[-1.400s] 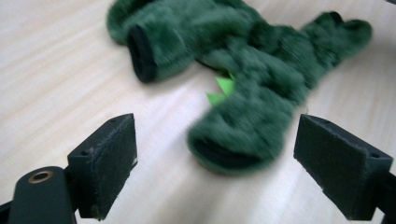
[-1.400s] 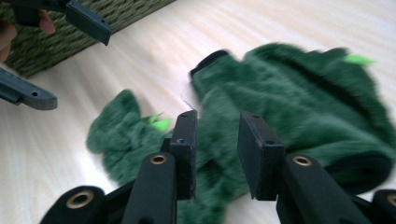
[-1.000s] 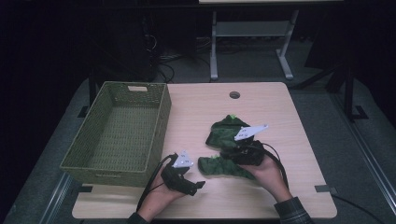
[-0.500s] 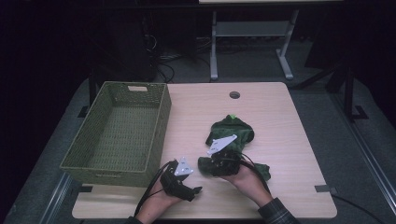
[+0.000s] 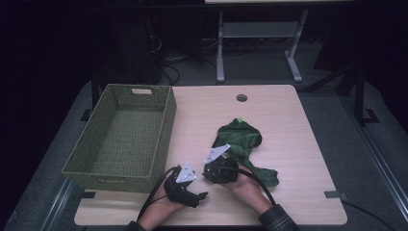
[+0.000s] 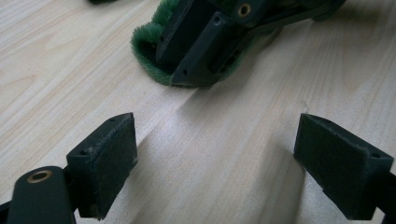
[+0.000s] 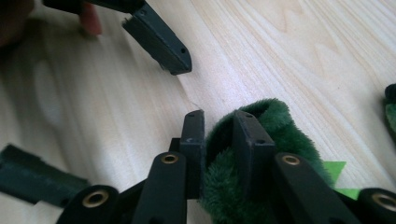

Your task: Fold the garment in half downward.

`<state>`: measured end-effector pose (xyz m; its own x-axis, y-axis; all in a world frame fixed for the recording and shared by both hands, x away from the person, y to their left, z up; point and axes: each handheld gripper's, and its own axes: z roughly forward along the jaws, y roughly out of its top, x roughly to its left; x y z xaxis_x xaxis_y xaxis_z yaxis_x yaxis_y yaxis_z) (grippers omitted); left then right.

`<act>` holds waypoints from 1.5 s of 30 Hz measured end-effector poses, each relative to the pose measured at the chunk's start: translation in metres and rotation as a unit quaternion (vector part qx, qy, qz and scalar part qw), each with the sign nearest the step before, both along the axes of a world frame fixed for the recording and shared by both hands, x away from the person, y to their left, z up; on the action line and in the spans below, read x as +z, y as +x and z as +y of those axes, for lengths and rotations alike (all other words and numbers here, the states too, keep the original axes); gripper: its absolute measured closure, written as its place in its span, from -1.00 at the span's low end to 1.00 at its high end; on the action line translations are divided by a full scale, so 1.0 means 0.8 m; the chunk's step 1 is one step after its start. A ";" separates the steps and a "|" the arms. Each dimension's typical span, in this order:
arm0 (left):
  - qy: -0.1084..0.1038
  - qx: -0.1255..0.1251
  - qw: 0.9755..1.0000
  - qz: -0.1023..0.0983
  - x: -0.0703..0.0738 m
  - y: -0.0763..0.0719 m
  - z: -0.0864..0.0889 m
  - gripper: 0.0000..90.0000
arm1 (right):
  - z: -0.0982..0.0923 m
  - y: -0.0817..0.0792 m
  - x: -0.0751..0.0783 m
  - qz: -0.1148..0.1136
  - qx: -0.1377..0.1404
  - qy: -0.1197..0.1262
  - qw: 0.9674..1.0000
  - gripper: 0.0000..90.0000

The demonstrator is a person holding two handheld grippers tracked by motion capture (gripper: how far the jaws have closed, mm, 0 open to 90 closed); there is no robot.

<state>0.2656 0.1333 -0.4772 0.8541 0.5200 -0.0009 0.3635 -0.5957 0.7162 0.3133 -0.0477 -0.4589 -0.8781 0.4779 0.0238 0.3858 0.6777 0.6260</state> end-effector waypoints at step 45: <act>-0.001 -0.002 1.000 0.000 0.000 0.000 0.000 -0.72 | -0.120 -0.012 0.050 0.016 -0.041 0.134 0.990 0.89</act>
